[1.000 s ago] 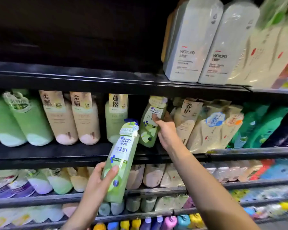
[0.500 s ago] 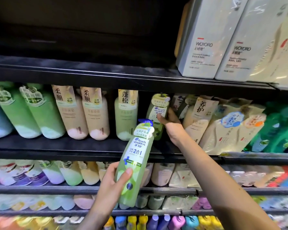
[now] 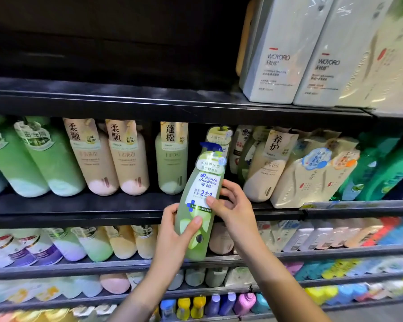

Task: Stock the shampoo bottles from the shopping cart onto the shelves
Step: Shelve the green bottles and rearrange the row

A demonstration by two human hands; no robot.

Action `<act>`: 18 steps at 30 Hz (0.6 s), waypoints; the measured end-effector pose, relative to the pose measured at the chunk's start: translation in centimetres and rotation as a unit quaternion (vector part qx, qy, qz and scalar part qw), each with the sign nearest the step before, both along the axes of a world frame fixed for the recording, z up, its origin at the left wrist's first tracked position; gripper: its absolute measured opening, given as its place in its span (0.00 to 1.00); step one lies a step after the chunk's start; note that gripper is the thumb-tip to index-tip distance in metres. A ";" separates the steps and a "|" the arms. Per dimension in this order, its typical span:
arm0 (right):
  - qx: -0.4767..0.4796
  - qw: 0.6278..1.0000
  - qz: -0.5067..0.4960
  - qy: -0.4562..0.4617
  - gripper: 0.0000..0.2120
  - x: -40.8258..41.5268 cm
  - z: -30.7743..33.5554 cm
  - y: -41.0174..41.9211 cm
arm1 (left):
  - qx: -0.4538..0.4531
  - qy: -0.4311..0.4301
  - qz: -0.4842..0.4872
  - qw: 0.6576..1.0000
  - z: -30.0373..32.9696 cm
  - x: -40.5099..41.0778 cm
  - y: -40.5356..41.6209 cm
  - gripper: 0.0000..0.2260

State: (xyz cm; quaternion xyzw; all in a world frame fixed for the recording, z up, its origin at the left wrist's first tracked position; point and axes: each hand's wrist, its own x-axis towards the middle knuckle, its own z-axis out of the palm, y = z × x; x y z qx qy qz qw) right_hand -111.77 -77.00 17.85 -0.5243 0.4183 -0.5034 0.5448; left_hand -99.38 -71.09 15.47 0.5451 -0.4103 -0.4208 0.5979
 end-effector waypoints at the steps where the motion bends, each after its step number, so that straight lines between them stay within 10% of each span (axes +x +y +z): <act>1: -0.008 1.000 -0.003 0.002 0.23 -0.2 0.3 -0.5 | -0.007 -0.006 0.002 1.000 0.1 -0.1 -0.7 0.17; 18: -0.130 0.983 -0.069 0.108 0.27 -0.6 -1.3 -5.9 | -0.041 -0.151 0.045 0.987 -0.5 -0.8 -9.2 0.21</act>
